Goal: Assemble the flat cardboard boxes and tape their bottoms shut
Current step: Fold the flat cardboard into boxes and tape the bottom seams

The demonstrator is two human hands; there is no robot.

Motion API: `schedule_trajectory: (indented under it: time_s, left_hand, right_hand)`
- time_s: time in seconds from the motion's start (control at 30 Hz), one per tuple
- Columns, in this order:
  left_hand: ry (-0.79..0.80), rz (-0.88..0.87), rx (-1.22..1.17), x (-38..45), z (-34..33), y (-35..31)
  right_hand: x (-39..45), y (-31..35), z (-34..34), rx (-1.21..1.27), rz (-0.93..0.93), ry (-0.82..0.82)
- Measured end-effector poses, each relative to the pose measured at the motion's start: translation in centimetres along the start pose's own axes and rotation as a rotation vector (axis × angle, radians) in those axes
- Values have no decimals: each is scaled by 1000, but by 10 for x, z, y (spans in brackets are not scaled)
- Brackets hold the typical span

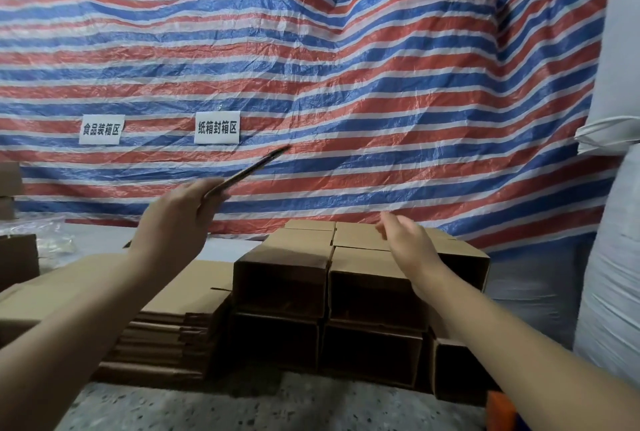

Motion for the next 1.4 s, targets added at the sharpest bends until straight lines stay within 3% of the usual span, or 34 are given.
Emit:
schedule_trajectory:
  time_s: [0.13, 0.2, 0.33, 0.5, 0.6, 0.73, 0.83, 1.07, 1.2, 1.4]
  left_hand:
    - [-50, -135, -147, 13, 32, -66]
    - [-27, -113, -266, 18, 43, -86]
    - [76, 18, -471, 25, 49, -101]
    - [501, 258, -789, 13, 16, -104]
    - [533, 436, -899, 2, -4, -95]
    - [435, 726, -947, -18, -28, -78]
    - [388, 843, -987, -35, -41, -75]
    - [411, 881, -927, -84, -59, -78]
    - [504, 921, -893, -125, -74, -70]
    - [508, 979, -847, -167, -90, -63]
  right_hand:
    - [19, 34, 12, 226, 43, -11]
    - [31, 52, 25, 298, 101, -26]
    - [38, 89, 63, 308, 227, -114]
    - [24, 98, 100, 257, 272, -115]
    - [7, 85, 116, 272, 240, -144]
    - [-17, 63, 120, 300, 146, -75]
    - [-33, 51, 117, 325, 95, 26]
    - [-79, 9, 97, 374, -127, 239]
    - [-113, -23, 86, 357, -207, 211]
    - [-150, -56, 70, 365, -273, 190]
Point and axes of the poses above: each hand's wrist, its own x-axis towards the middle knuckle, its own z-axis out of the back of the hand, y = z × x, the point moved 8 cm from there along x, towards the middle knuckle, and after that the axes turned 15 degrees about z, right-handed, at the moved point
